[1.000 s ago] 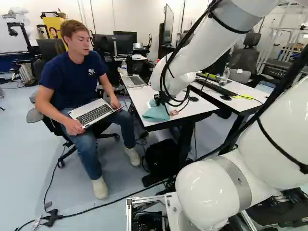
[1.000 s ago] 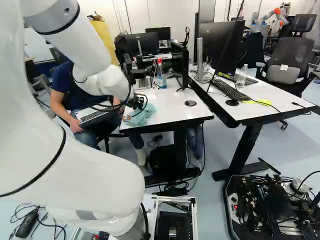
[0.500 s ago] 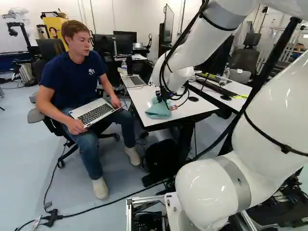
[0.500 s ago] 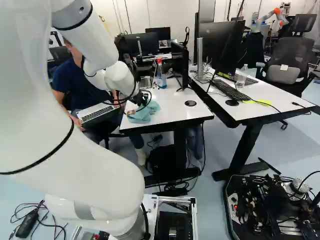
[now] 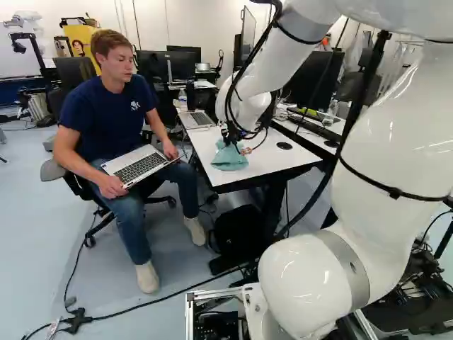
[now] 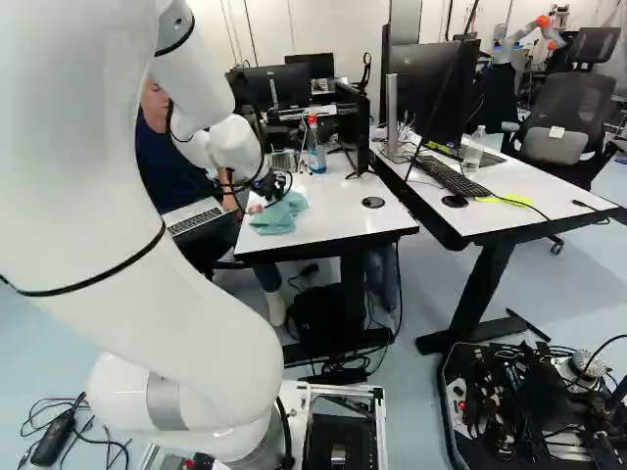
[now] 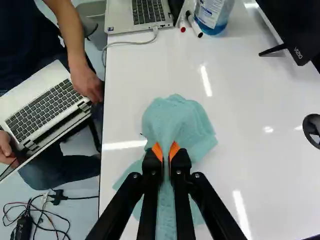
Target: Clean the table with the green towel
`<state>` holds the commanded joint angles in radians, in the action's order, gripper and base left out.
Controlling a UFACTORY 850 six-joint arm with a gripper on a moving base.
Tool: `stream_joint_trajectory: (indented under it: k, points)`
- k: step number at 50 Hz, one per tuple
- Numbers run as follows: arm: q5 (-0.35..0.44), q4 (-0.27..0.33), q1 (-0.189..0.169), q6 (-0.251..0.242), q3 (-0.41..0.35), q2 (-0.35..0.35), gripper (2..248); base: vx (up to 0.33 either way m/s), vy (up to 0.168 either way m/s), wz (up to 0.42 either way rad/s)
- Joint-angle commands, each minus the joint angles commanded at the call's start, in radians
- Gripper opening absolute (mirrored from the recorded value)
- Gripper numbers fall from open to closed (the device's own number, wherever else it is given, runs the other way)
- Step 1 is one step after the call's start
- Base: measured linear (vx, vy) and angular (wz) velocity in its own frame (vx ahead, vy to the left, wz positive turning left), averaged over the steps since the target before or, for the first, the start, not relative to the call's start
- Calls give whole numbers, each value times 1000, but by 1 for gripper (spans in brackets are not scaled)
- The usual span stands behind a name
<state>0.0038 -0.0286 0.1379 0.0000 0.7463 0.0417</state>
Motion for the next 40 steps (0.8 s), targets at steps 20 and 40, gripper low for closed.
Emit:
stream_joint_trajectory:
  k: [20, 40]
  points:
    - [0, 0, 33, 0, 72, 104, 35, 0, 0, 0]
    - [0, 0, 34, 0, 80, 136, 35, 0, 0, 0]
